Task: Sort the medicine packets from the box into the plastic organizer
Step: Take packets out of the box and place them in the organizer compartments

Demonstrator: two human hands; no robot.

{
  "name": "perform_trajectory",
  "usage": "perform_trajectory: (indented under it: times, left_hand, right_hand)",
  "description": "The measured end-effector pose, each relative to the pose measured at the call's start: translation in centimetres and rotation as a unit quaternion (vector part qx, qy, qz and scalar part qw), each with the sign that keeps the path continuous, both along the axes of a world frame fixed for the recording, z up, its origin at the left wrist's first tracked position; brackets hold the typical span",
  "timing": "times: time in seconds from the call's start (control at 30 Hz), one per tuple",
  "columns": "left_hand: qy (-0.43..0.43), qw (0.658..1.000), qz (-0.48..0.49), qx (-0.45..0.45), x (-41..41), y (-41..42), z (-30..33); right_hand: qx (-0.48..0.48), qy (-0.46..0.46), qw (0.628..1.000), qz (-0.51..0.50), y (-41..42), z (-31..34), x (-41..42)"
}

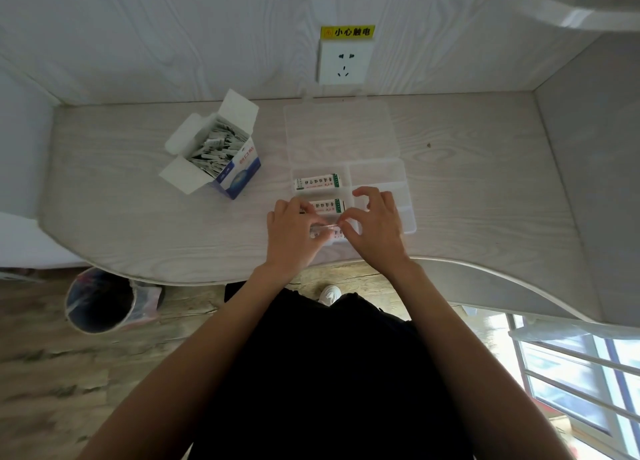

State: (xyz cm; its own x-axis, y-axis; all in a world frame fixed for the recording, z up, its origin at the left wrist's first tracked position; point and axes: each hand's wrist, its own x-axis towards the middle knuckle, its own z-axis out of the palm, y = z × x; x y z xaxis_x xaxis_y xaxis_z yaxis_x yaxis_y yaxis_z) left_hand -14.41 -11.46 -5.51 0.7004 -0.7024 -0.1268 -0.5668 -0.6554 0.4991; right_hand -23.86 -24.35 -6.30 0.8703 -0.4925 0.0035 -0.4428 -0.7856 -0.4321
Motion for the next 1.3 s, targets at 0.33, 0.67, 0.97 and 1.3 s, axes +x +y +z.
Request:
perform_trajectory:
  times: [0.33,0.67,0.97,1.3]
  left_hand:
    - [-0.189,0.978,-0.087,0.009,1.3,2.0,-0.3]
    - [-0.154,0.984,-0.090,0.023,1.9,1.8,0.0]
    - [-0.190,0.975,-0.104,0.050,2.3,1.8,-0.2]
    - [-0.179,0.978,-0.100,0.034,2.2,1.9,-0.3]
  right_hand:
    - [-0.077,0.004,0.997,0.029,0.5,0.6,0.4]
    - [-0.088,0.043,0.993,0.070,0.7,1.3,0.8]
    - [-0.109,0.119,0.985,0.062,0.5,1.4,0.6]
    - [-0.115,0.125,0.985,0.031,1.2,1.9,0.5]
